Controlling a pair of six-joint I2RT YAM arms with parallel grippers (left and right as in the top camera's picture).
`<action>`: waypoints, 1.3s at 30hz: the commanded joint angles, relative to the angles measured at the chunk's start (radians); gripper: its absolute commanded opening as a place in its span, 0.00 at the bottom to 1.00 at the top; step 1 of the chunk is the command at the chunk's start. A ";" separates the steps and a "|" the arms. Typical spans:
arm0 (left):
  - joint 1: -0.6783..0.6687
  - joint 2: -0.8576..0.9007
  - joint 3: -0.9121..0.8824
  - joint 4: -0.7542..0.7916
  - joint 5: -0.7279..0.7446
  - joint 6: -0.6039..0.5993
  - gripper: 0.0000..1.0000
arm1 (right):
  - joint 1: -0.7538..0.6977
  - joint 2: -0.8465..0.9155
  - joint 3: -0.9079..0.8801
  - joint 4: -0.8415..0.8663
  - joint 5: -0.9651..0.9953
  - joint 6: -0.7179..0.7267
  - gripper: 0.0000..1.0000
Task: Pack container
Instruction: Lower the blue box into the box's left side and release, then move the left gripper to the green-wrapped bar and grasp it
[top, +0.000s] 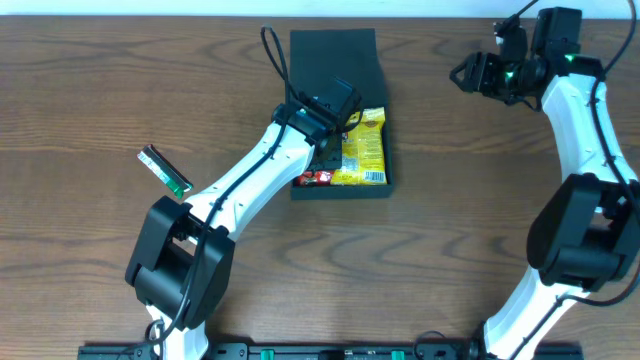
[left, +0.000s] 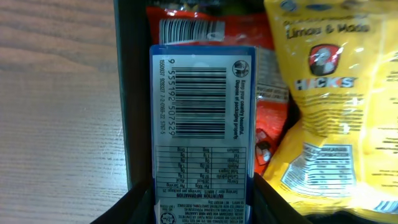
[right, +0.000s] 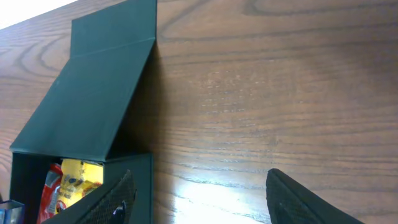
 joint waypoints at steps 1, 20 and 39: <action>0.000 -0.003 -0.008 0.002 0.004 -0.031 0.53 | -0.004 -0.035 0.020 -0.006 -0.004 -0.013 0.68; 0.120 -0.108 0.080 -0.102 -0.235 -0.080 0.68 | -0.004 -0.035 0.020 -0.006 -0.004 -0.013 0.68; 0.612 -0.126 -0.140 -0.212 -0.126 -0.243 0.70 | -0.004 -0.035 0.020 -0.006 -0.004 -0.042 0.69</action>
